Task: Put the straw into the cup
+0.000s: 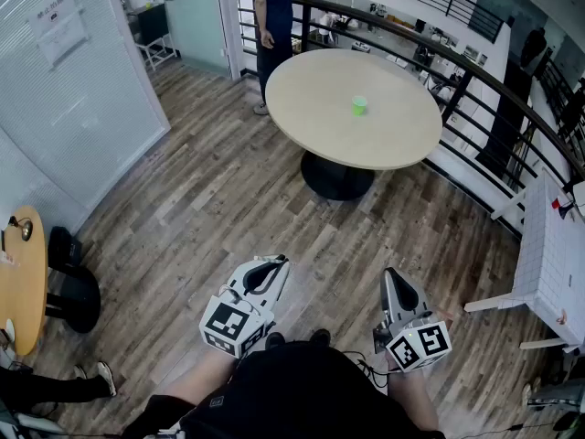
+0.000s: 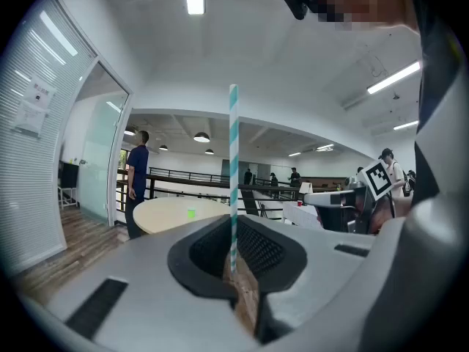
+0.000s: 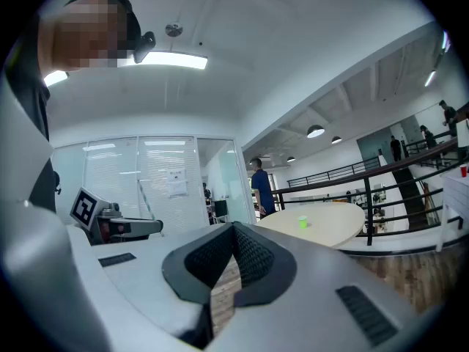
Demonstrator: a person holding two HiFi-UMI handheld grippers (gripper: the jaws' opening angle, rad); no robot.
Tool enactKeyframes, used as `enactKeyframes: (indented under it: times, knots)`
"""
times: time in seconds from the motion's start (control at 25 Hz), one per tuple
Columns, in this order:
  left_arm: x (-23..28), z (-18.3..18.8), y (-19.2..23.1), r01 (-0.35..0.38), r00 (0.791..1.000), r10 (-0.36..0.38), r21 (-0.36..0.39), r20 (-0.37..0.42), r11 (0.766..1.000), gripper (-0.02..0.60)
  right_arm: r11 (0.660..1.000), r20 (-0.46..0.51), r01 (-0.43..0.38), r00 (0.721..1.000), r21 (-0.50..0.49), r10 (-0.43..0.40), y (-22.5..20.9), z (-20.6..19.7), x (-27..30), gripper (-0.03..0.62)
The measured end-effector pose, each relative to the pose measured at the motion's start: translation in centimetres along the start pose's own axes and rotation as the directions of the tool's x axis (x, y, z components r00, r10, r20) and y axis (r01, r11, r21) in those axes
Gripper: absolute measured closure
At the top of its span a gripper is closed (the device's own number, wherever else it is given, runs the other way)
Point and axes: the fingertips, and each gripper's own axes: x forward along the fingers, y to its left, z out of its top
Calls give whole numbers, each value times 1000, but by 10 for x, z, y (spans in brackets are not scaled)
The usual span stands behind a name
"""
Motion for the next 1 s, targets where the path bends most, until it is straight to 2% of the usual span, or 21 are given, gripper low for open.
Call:
enactKeyframes:
  times: [0.48, 0.88, 1.0]
  knots:
    - [18, 2, -9, -5, 1000, 5, 10, -3, 1000, 555, 1000, 21, 4, 1000, -15, -4, -17, 7, -4, 574]
    - [58, -1, -58, 15, 1000, -15, 3, -22, 1000, 555, 999, 34, -8, 999, 37, 6, -66, 8, -45, 571]
    - [68, 7, -64, 23, 999, -22, 28, -24, 999, 555, 999, 23, -4, 1000, 34, 3, -79, 5, -52, 572]
